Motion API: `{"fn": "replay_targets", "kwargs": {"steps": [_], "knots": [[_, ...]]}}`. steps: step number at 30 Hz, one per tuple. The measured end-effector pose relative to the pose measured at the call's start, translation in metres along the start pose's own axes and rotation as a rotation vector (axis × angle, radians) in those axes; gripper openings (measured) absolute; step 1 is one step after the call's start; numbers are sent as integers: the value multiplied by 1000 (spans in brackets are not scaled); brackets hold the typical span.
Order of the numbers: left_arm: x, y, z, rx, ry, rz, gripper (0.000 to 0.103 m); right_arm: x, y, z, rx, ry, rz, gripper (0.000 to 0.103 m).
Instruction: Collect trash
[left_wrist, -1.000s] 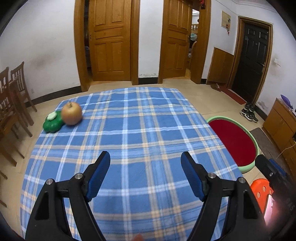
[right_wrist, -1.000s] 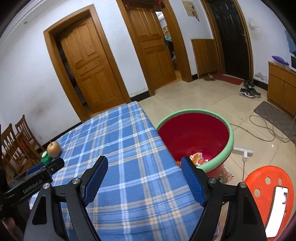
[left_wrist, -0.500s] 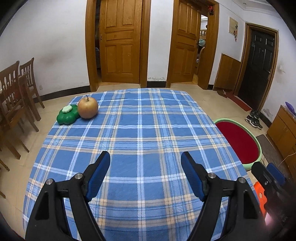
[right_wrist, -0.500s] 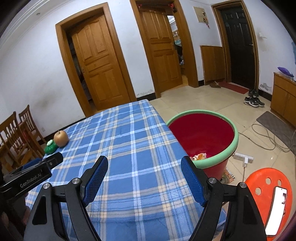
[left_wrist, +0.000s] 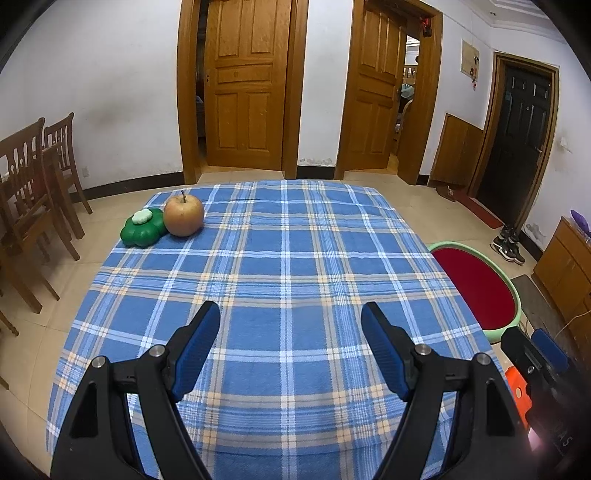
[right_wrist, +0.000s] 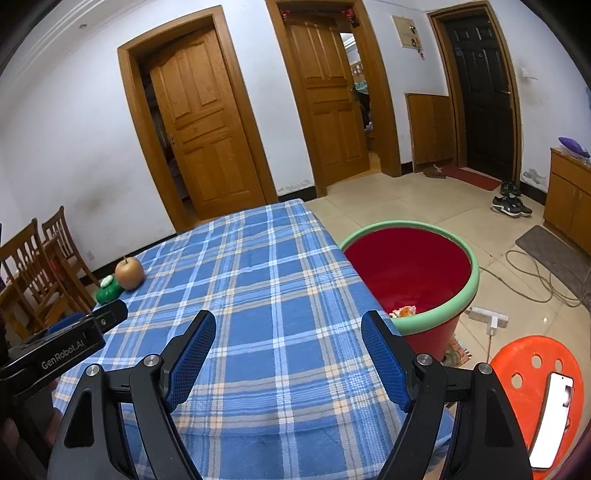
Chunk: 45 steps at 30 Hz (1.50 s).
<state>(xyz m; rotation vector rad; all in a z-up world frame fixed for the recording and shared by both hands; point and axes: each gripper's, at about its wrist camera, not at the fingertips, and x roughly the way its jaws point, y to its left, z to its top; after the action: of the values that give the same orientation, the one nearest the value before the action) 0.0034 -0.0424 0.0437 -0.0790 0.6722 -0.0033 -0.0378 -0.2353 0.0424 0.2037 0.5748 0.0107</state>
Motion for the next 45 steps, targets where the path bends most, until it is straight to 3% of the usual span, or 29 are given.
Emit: {"fn": "replay_targets", "kwargs": {"steps": [45], "knots": [[-3,1,1,-4,-1,3,78,0,0,-2,4,9,5,82]]}}
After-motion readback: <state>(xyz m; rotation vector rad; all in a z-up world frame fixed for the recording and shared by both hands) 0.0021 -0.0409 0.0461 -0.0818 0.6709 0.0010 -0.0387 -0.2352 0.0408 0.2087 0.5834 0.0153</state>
